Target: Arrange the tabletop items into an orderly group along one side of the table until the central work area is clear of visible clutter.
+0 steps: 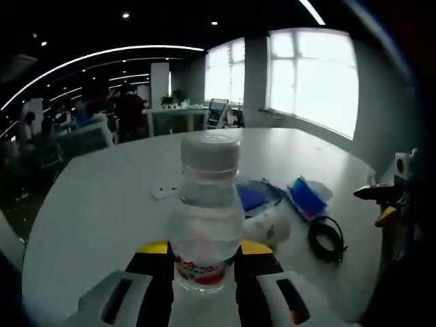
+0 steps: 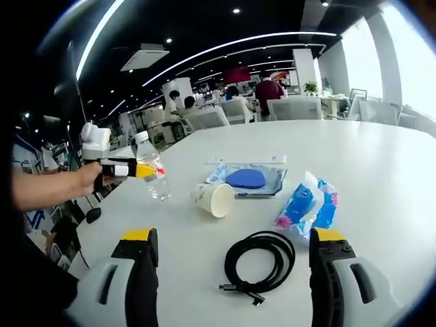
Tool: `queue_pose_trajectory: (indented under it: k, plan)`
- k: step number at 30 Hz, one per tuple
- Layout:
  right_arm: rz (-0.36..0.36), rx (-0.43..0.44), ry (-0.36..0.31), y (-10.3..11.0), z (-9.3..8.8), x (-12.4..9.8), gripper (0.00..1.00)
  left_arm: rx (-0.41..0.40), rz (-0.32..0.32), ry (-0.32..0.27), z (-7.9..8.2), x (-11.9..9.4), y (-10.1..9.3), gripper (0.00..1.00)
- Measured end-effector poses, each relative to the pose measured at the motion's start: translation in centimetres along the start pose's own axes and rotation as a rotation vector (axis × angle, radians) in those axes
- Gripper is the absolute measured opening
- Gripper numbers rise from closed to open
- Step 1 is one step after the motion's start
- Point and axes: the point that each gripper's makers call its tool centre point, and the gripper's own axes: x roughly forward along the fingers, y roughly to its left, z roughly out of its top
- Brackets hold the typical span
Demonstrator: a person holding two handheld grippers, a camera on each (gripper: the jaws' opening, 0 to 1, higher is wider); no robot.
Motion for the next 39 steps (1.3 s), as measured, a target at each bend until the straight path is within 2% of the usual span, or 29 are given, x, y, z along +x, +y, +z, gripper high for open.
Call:
queue_pose_trajectory:
  k: [1, 2, 8, 12, 18, 26, 30, 31, 34, 35, 39]
  plan:
    - [0.0, 0.0, 0.0, 0.0, 0.0, 0.0, 0.88, -0.002, 0.01, -0.002, 0.0, 0.1, 0.1, 0.31]
    - [0.001, 0.004, -0.001, -0.1, 0.0, 0.1, 0.88, -0.018, 0.05, -0.004, -0.1, 0.2, 0.7, 0.31]
    - [0.003, 0.011, -0.002, -0.4, 0.1, 0.3, 0.88, -0.051, 0.097, -0.003, -0.3, 0.7, 1.1, 0.31]
    - [0.006, 0.01, -0.003, -0.6, 0.1, 0.5, 0.87, -0.103, 0.164, -0.004, -0.5, 1.0, 1.4, 0.31]
    - [0.009, 0.013, 0.0, -0.7, 0.1, 0.6, 0.87, -0.14, 0.224, -0.002, -0.9, 1.6, 1.9, 0.31]
    - [0.012, 0.014, 0.008, -1.0, -0.2, 0.8, 0.86, -0.187, 0.329, -0.054, -0.7, 1.3, 3.2, 0.31]
    - [0.012, 0.013, 0.01, -1.0, -0.2, 0.9, 0.85, -0.206, 0.355, -0.068, -0.5, 1.3, 3.7, 0.31]
    - [0.014, 0.013, 0.011, -1.0, -0.2, 0.9, 0.85, -0.217, 0.387, -0.08, -0.2, 1.3, 4.5, 0.31]
    - [0.014, 0.011, 0.012, -1.1, -0.2, 1.1, 0.85, -0.219, 0.403, -0.083, -0.2, 1.3, 5.1, 0.31]
    - [0.014, 0.011, 0.014, -1.1, -0.2, 1.2, 0.85, -0.25, 0.431, -0.091, -0.3, 1.3, 5.4, 0.31]
    - [0.015, 0.009, 0.02, -1.1, -0.3, 1.4, 0.85, -0.26, 0.431, -0.091, -0.5, 1.5, 5.3, 0.31]
